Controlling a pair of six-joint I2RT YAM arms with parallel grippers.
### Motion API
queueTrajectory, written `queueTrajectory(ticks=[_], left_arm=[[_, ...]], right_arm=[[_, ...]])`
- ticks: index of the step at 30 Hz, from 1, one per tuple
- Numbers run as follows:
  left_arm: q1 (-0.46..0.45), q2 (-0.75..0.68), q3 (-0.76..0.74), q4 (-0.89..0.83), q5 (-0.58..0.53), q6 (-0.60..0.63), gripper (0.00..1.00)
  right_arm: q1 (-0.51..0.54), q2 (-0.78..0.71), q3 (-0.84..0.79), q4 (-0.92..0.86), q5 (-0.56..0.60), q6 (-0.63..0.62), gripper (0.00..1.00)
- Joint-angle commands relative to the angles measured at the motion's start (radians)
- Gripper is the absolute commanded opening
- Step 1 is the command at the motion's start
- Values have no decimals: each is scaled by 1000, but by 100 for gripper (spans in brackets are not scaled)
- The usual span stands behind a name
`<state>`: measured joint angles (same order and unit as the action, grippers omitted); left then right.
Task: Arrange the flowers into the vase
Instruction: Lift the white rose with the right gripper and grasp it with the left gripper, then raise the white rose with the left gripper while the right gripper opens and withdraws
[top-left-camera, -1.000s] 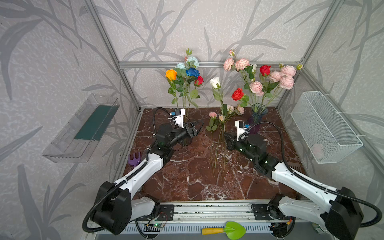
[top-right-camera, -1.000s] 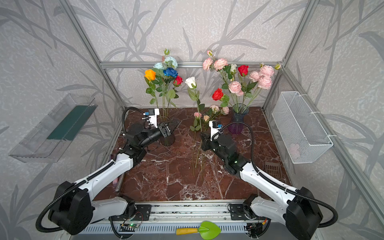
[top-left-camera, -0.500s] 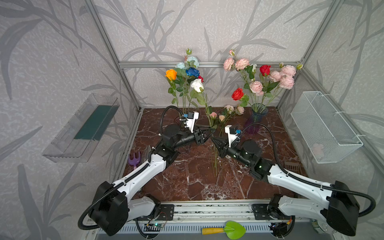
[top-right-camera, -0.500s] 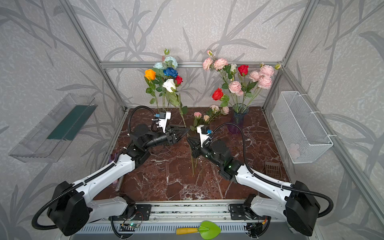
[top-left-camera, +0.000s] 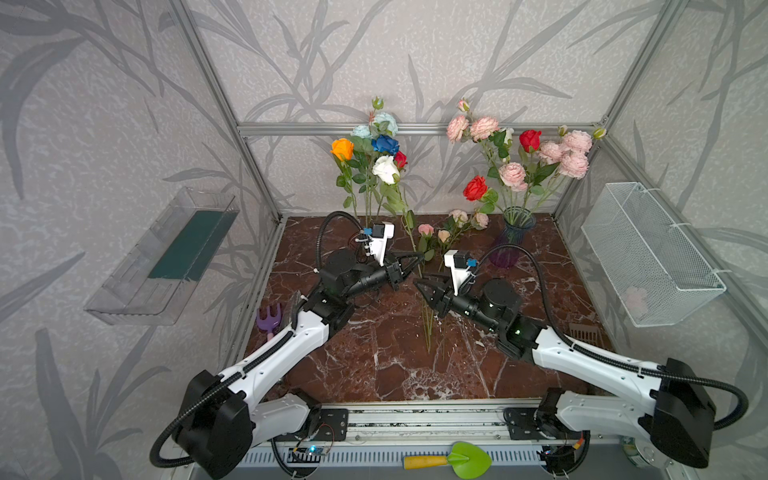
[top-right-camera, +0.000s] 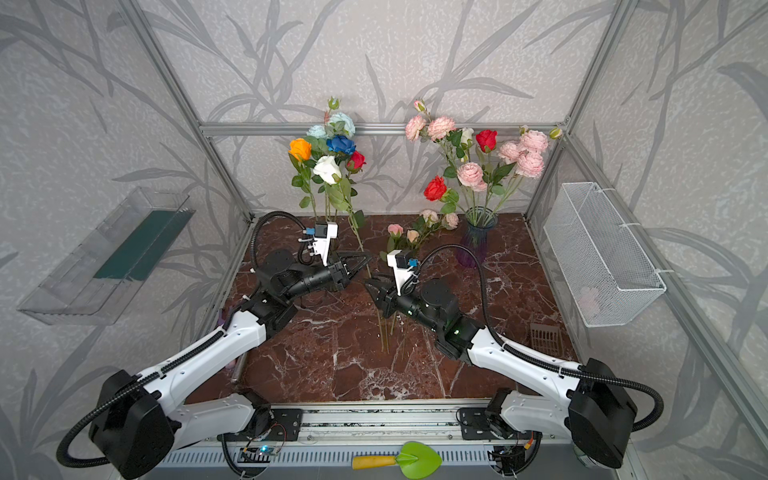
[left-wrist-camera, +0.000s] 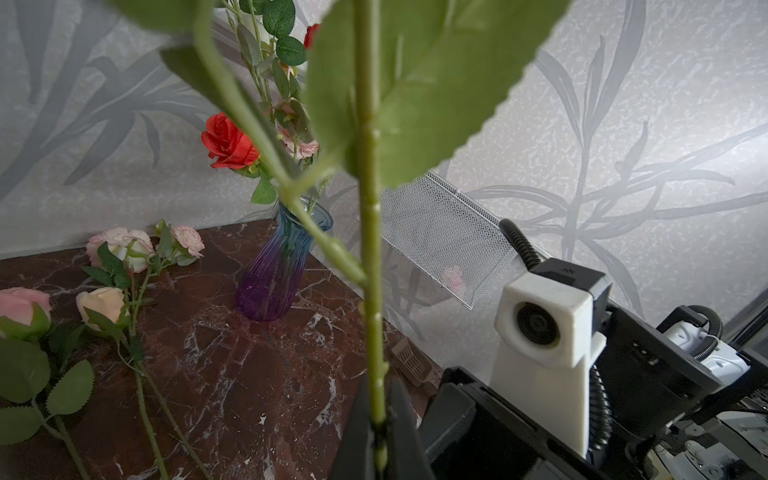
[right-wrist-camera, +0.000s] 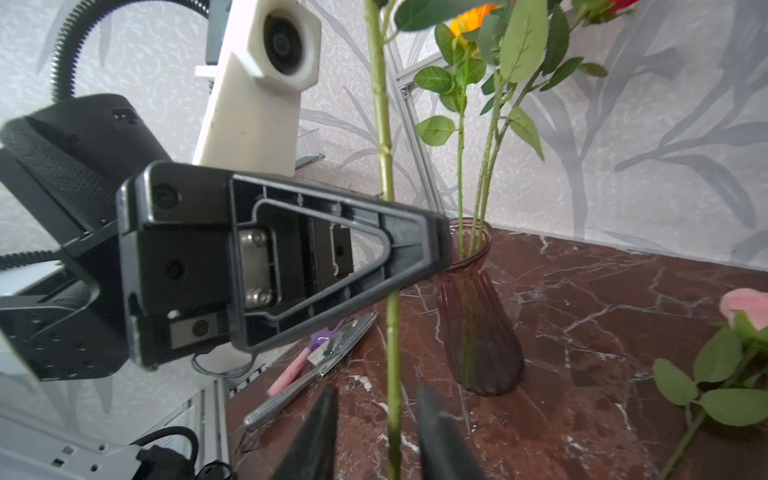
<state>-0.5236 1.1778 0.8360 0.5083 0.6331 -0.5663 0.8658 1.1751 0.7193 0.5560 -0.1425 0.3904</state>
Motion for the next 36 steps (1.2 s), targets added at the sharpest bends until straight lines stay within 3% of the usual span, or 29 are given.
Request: queueTrajectory(ticks=[1, 4, 7, 11, 16, 19, 24, 36], left_arm=[[0, -68, 23, -65, -59, 82, 0], [2, -131, 76, -231, -193, 236, 0], [2, -171, 173, -383, -400, 387, 0], [8, -190, 284, -402, -631, 537, 0], [19, -94, 486, -429, -749, 679, 0], [60, -15, 569, -421, -769, 713, 0], [165, 98, 651, -439, -730, 664, 0], [226, 178, 490, -300, -696, 573, 0]], right_arm=[[6, -37, 18, 10, -25, -25, 43], [5, -101, -19, -25, 48, -51, 45], [5, -168, -57, -63, 134, -81, 46], [0, -219, -82, -115, 219, -108, 47], [-27, -224, -99, -106, 229, -93, 48], [-44, -226, -113, -91, 222, -79, 48], [-63, -249, -137, -91, 218, -64, 49], [-102, -295, -176, -112, 209, -53, 50]])
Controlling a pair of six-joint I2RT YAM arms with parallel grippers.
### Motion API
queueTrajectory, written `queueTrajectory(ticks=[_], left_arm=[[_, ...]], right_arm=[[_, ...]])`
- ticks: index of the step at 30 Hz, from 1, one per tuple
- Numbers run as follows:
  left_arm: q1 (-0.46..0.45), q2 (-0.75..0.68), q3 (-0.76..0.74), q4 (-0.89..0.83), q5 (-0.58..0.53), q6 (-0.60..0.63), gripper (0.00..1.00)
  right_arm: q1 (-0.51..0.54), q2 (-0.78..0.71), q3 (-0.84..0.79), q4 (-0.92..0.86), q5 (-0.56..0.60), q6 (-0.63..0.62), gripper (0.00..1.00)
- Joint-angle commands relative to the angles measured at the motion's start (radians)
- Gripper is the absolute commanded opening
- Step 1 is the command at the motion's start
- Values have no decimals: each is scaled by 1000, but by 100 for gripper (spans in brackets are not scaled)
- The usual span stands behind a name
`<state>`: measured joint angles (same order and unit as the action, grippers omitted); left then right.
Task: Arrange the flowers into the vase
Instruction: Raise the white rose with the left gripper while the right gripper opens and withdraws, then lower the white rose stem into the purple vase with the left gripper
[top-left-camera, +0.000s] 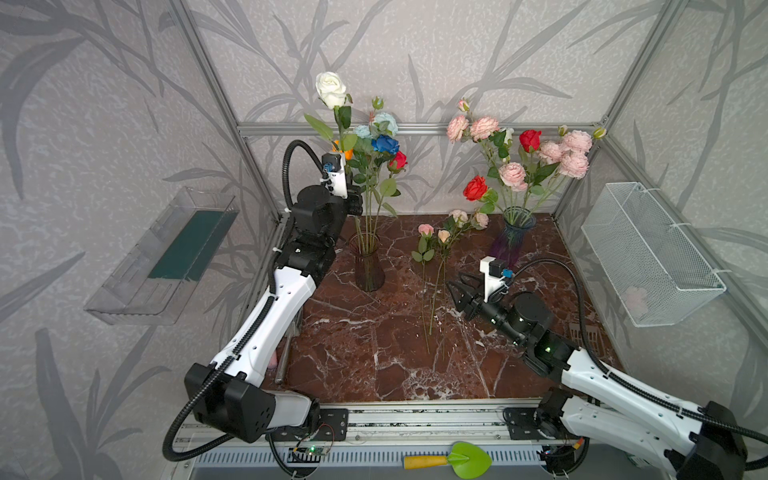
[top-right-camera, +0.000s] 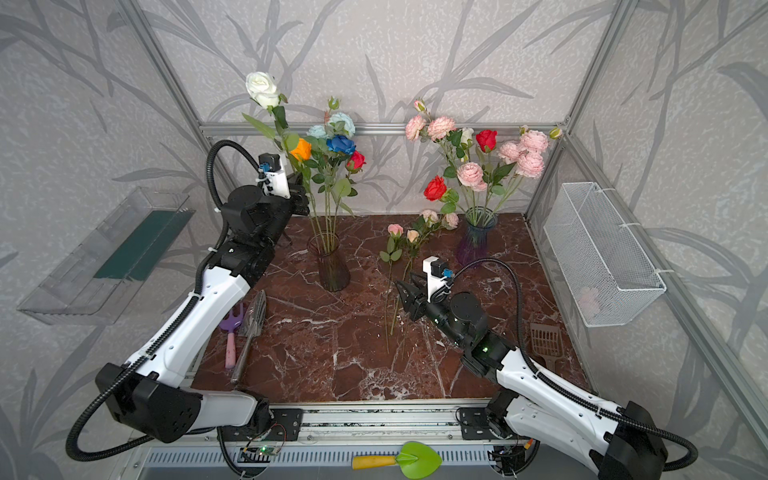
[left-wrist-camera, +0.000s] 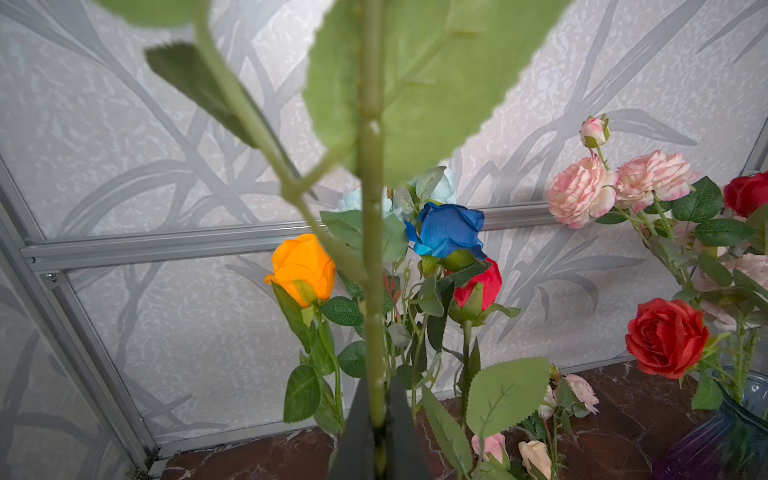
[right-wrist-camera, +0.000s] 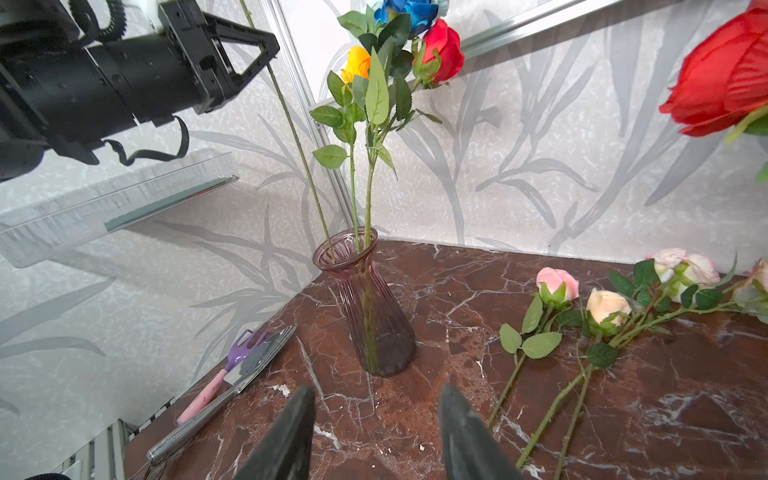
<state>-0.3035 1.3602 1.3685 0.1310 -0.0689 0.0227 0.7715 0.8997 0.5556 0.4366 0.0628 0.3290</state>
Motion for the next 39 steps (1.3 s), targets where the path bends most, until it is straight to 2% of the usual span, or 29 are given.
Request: queueTrajectory(ticks=[1, 11, 16, 18, 25, 32, 39], left_arm=[[8, -4, -63, 87, 4, -18, 0], [10, -1, -217, 77, 4, -22, 0], [10, 10, -248, 44, 11, -23, 1], [10, 9, -261, 38, 9, -27, 6], [10, -1, -279, -2, 8, -32, 35], [10, -56, -302, -16, 6, -59, 40], [10, -101, -257, -154, -18, -99, 56]], right_arm=[[-9, -19, -13, 6, 3, 9, 49], [-23, 10, -14, 11, -6, 37, 50], [-24, 29, -11, 15, -14, 48, 50], [-26, 31, -10, 12, -15, 48, 50], [-32, 31, -6, -2, -15, 56, 50], [-34, 28, -3, -8, -18, 61, 50], [-35, 36, 10, -26, -19, 60, 51]])
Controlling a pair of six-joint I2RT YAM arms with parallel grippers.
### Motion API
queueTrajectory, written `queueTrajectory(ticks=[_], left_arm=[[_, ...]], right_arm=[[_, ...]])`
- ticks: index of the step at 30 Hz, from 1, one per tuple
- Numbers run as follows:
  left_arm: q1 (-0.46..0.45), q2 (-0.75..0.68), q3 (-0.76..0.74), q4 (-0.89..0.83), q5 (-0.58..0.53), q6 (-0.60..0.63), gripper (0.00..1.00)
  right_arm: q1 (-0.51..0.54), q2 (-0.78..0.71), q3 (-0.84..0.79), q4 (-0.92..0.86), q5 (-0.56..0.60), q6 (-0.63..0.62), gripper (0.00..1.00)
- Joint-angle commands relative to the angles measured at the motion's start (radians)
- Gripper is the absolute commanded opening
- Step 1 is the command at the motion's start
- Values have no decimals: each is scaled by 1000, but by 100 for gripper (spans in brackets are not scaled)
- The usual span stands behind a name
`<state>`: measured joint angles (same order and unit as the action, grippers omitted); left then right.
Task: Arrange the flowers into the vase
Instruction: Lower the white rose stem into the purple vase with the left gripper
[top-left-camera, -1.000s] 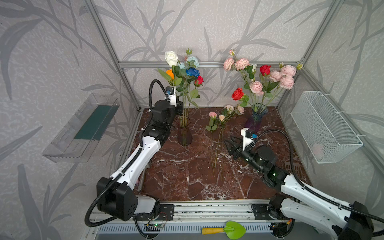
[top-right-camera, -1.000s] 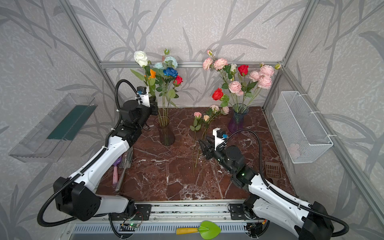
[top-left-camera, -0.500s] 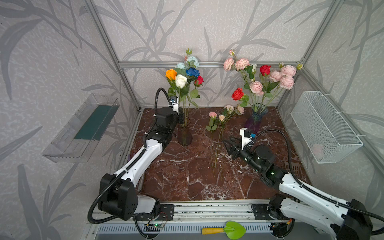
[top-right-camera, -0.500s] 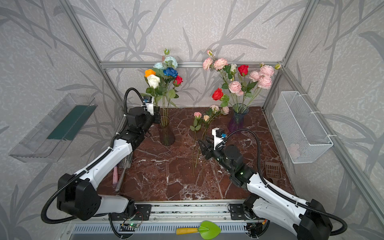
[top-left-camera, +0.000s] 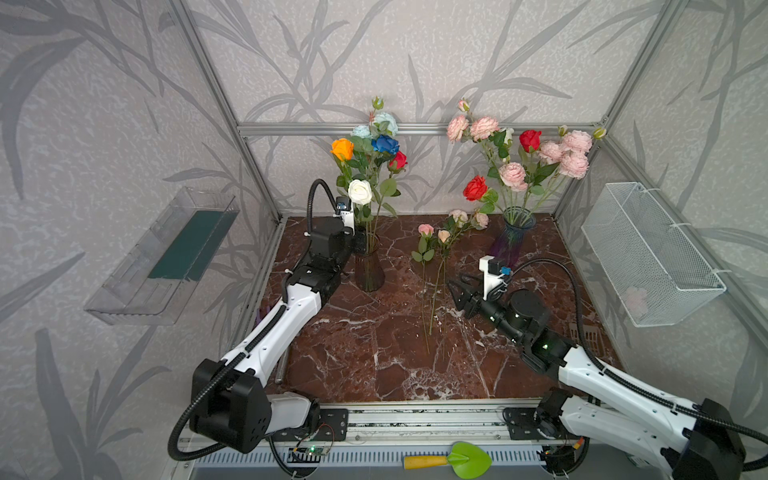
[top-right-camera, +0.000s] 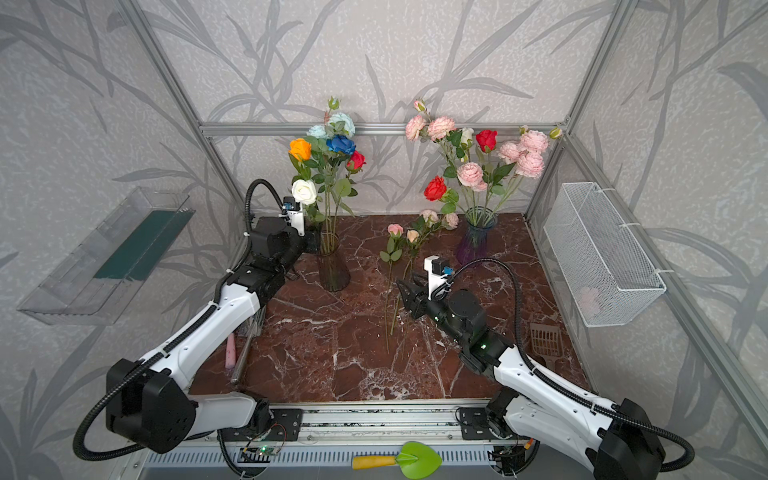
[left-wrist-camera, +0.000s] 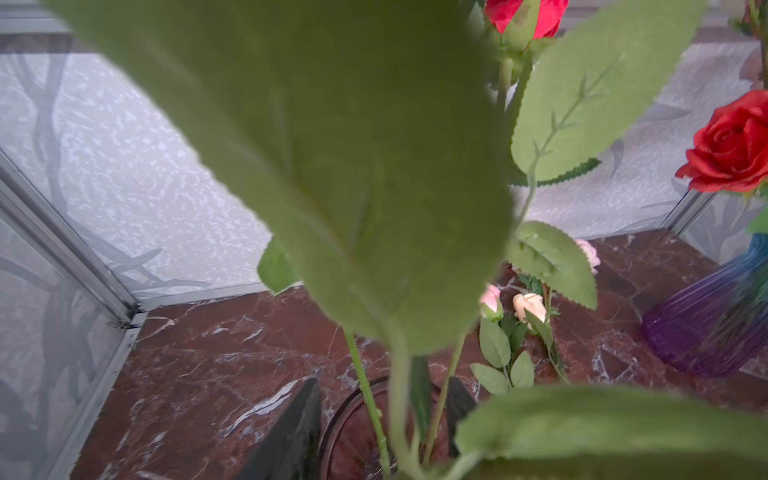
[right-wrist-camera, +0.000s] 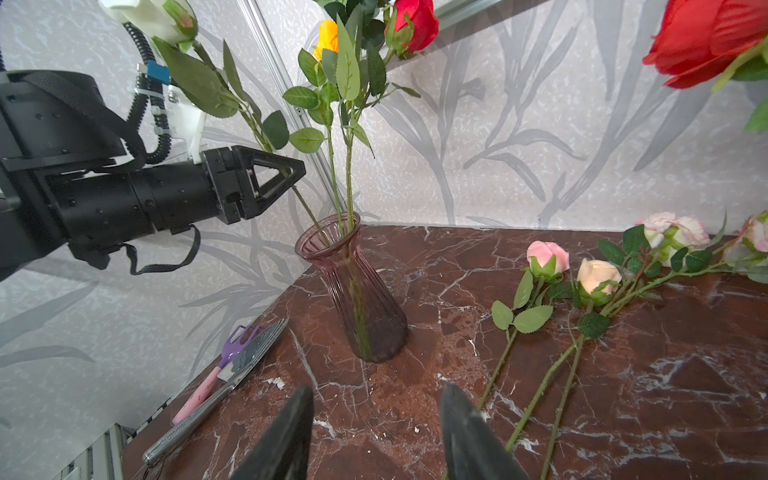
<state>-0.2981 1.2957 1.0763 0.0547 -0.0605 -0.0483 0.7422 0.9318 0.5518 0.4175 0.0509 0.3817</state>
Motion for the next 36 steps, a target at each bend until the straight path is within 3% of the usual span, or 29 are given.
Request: queueTrajectory(ticks=[1, 4, 10, 15, 21, 31, 36], left_arm=[[5, -34, 58, -121, -52, -36, 56], [6, -18, 142, -260, -71, -52, 57], [5, 0, 234, -496, 77, -85, 58], [5, -9, 241, -621, 119, -93, 57], [6, -85, 162, -636, 140, -106, 57], [7, -124, 155, -623, 131, -117, 56], [7, -243, 84, -496, 138, -186, 53]], right_arm=[[-6, 4, 17, -12, -6, 7, 51], [-6, 7, 23, -21, -5, 9, 51], [-6, 10, 39, -46, -3, 8, 51], [-9, 15, 51, -72, -8, 6, 51], [-10, 13, 55, -82, -14, 7, 51], [-15, 10, 88, -123, -26, -14, 51], [-53, 64, 133, -234, -7, 22, 52]])
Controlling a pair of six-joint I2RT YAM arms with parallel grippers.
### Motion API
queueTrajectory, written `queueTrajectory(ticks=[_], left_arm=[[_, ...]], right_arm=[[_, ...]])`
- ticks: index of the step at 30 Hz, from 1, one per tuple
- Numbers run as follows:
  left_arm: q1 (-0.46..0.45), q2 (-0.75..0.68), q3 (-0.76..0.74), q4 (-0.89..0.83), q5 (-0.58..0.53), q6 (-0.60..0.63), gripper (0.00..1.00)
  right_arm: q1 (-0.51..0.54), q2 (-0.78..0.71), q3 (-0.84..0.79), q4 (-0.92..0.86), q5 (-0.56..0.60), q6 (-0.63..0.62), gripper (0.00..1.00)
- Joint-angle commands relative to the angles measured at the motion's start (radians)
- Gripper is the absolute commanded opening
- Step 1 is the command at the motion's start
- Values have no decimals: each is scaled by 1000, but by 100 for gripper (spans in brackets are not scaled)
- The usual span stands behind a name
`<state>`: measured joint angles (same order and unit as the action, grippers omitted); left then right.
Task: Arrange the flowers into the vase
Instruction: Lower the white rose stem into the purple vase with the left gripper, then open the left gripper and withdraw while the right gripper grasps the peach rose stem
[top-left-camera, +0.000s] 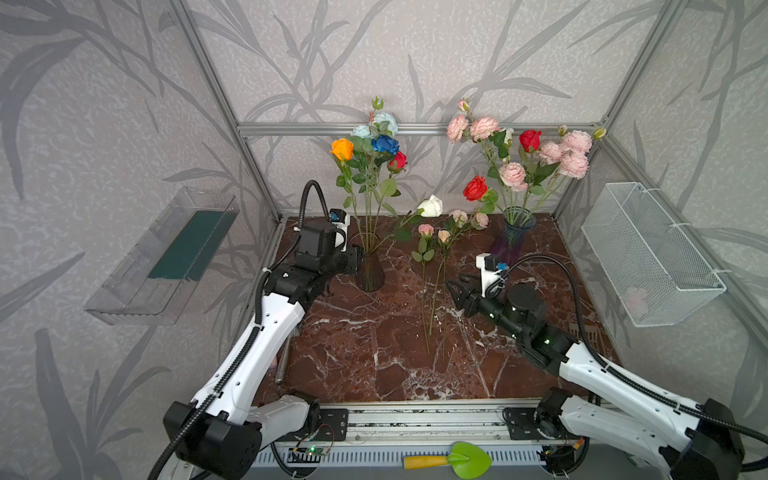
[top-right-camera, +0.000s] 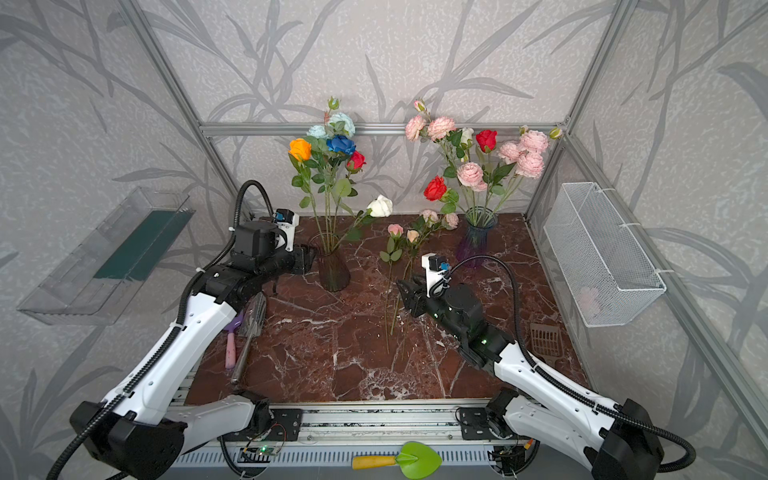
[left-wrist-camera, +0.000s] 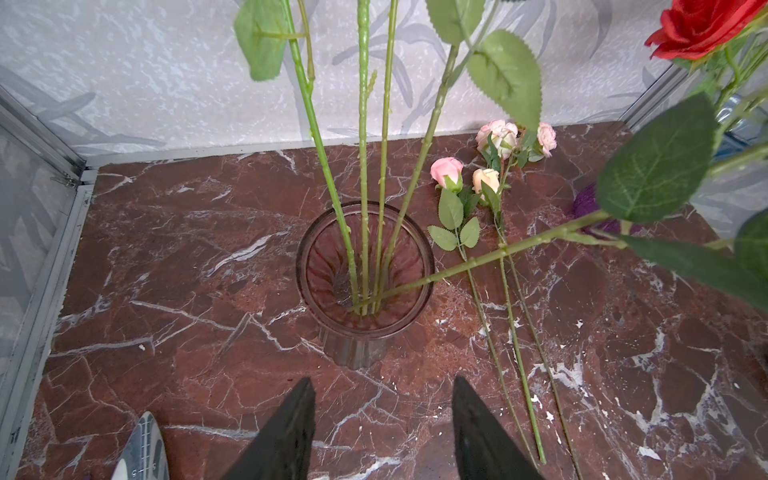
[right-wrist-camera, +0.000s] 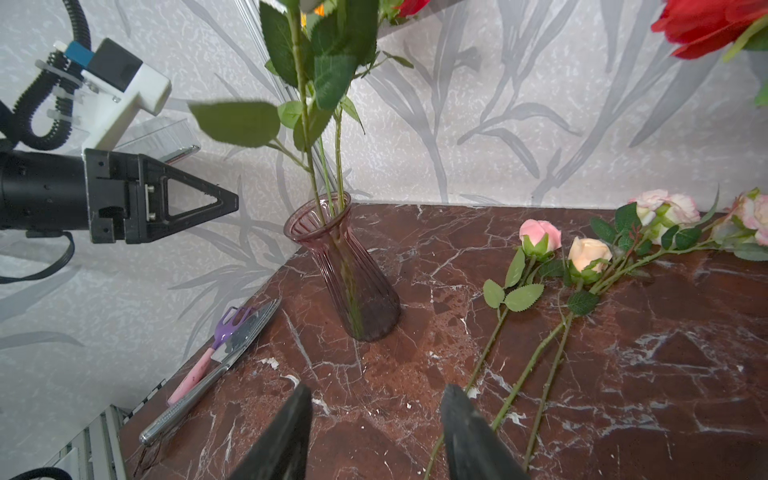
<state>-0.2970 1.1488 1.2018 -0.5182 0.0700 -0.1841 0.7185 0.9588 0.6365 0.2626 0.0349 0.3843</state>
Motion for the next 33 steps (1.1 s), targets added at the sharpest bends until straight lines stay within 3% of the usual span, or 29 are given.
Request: queueTrajectory(ticks=[1, 7, 13, 19, 24, 33], left_arm=[[6, -144, -89, 144, 1, -81, 54], [6, -371, -332, 537, -177, -322, 61], [5, -332, -375, 731, -300, -469, 62], [7, -284, -463, 878, -184, -447, 63], [7, -302, -506, 877, -144, -507, 63], [7, -299, -528, 880, -110, -527, 63]], right_arm=[[-50, 66, 65, -118, 3, 46, 52], [-90, 261, 157, -258, 51, 78, 45], [-113, 496, 272, -328, 108, 61, 38], [-151, 715, 424, -437, 60, 17, 33], [-174, 887, 549, -542, 25, -2, 33], [-184, 1032, 638, -565, 16, 20, 25]])
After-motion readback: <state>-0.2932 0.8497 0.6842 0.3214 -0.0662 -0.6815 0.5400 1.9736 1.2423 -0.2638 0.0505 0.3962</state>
